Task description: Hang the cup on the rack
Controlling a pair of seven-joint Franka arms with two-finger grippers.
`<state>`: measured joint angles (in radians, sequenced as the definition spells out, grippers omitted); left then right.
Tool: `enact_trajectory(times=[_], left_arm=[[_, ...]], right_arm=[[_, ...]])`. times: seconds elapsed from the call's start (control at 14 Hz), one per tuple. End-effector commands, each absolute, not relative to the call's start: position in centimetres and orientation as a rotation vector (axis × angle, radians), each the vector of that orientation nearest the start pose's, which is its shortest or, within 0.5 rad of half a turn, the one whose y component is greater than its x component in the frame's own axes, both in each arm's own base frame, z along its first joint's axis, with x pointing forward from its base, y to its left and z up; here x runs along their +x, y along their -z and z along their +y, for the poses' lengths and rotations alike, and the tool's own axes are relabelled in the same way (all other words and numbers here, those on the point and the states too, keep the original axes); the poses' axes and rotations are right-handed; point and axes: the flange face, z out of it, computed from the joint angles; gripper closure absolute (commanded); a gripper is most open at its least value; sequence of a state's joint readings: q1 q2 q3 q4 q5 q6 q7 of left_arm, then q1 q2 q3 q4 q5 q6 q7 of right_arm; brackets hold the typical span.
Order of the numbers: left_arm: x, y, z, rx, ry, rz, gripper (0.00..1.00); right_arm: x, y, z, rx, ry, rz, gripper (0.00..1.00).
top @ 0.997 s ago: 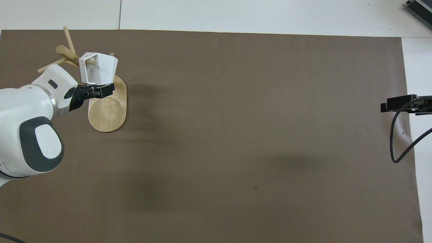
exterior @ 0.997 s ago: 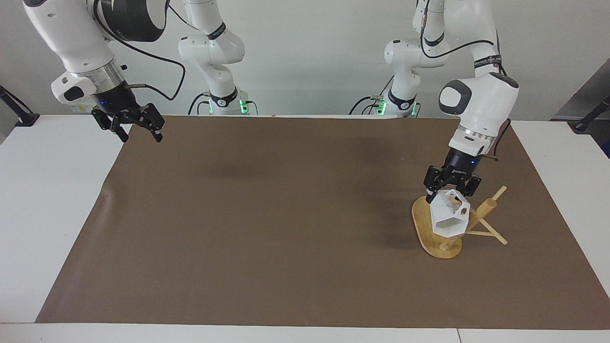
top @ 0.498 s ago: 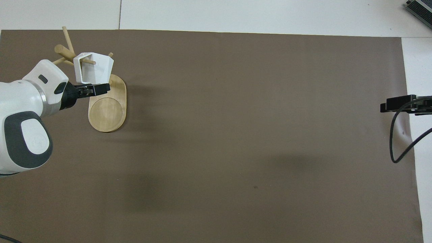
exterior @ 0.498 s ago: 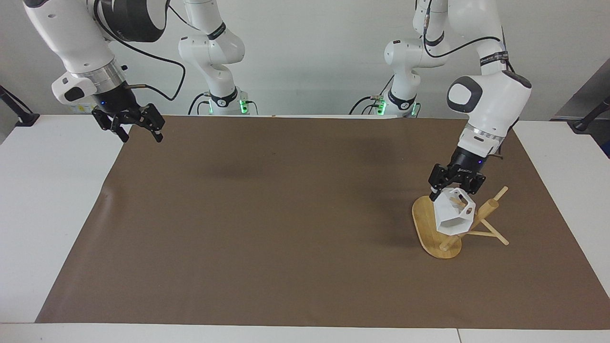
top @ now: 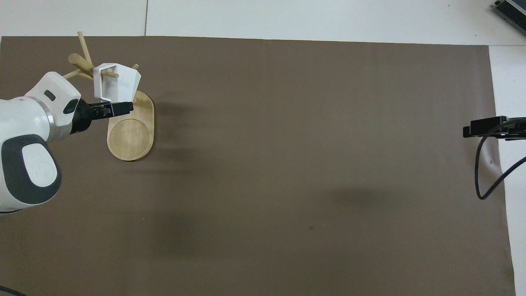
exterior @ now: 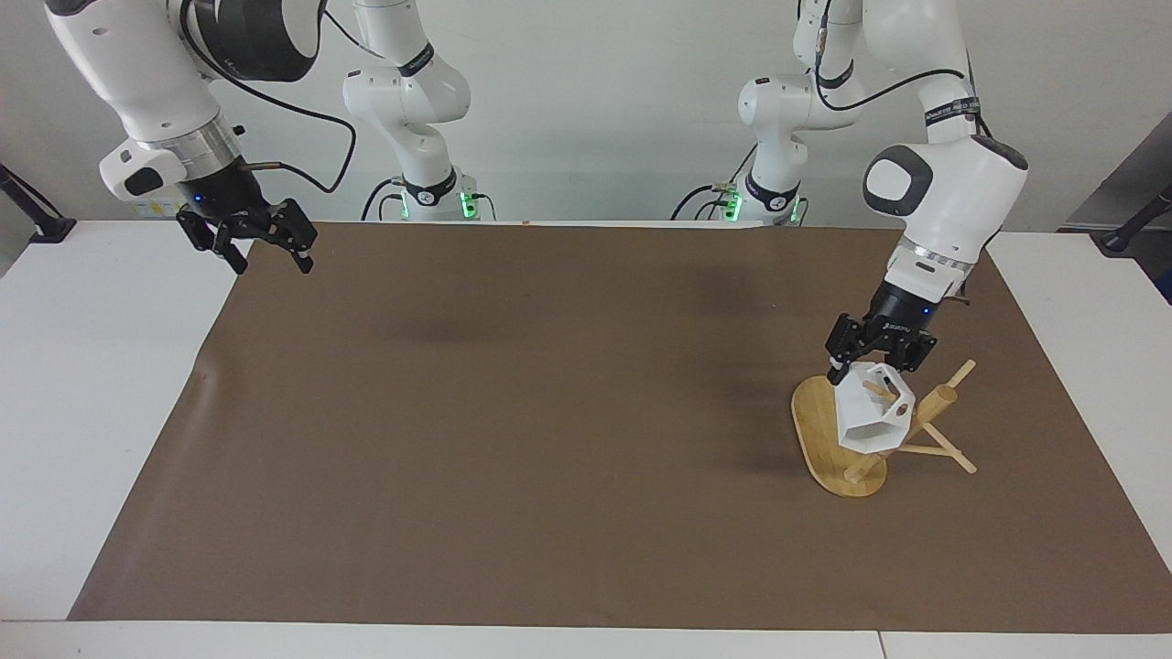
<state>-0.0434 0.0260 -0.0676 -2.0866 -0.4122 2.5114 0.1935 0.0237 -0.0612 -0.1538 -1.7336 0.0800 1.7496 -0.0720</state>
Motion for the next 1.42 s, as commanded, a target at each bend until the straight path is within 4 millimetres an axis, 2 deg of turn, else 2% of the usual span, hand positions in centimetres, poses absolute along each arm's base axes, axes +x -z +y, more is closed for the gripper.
enact_trajectory(times=[0.0, 0.21, 0.36, 0.43, 0.57, 0.71, 0.93, 1.07, 1.21, 1.35], left_arm=[[58.4, -46.7, -6.1, -3.375, 0.681, 0.025, 0.00], [58.8, -50.0, -5.9, -3.387, 0.614, 0.102, 0.00], [58.5, -52.7, -5.3, -3.295, 0.553, 0.229, 0.00], [58.1, -53.9, -4.5, -3.254, 0.512, 0.263, 0.00], [57.4, -55.0, -3.0, -3.213, 0.395, 0.284, 0.00], [56.7, -57.5, -2.9, -3.128, 0.328, 0.347, 0.00], [56.5, -61.7, -2.4, -3.115, 0.228, 0.362, 0.00], [56.6, -63.2, -2.5, -3.119, 0.172, 0.366, 0.00], [55.9, -63.7, -3.1, -3.121, 0.160, 0.379, 0.00], [55.4, -63.5, -2.6, -3.127, 0.105, 0.359, 0.00]], right_arm=[[54.0, -59.7, -6.2, -3.081, 0.131, 0.069, 0.00], [54.0, -59.8, -6.2, -3.079, 0.134, 0.067, 0.00], [54.0, -59.8, -6.2, -3.079, 0.134, 0.067, 0.00], [54.0, -59.8, -6.2, -3.079, 0.134, 0.067, 0.00], [54.0, -59.8, -6.2, -3.079, 0.134, 0.067, 0.00], [54.0, -59.8, -6.2, -3.079, 0.134, 0.067, 0.00], [54.0, -59.8, -6.2, -3.079, 0.134, 0.067, 0.00], [54.0, -59.8, -6.2, -3.079, 0.134, 0.067, 0.00], [54.0, -59.8, -6.2, -3.079, 0.134, 0.067, 0.00], [54.0, -59.8, -6.2, -3.079, 0.134, 0.067, 0.00]])
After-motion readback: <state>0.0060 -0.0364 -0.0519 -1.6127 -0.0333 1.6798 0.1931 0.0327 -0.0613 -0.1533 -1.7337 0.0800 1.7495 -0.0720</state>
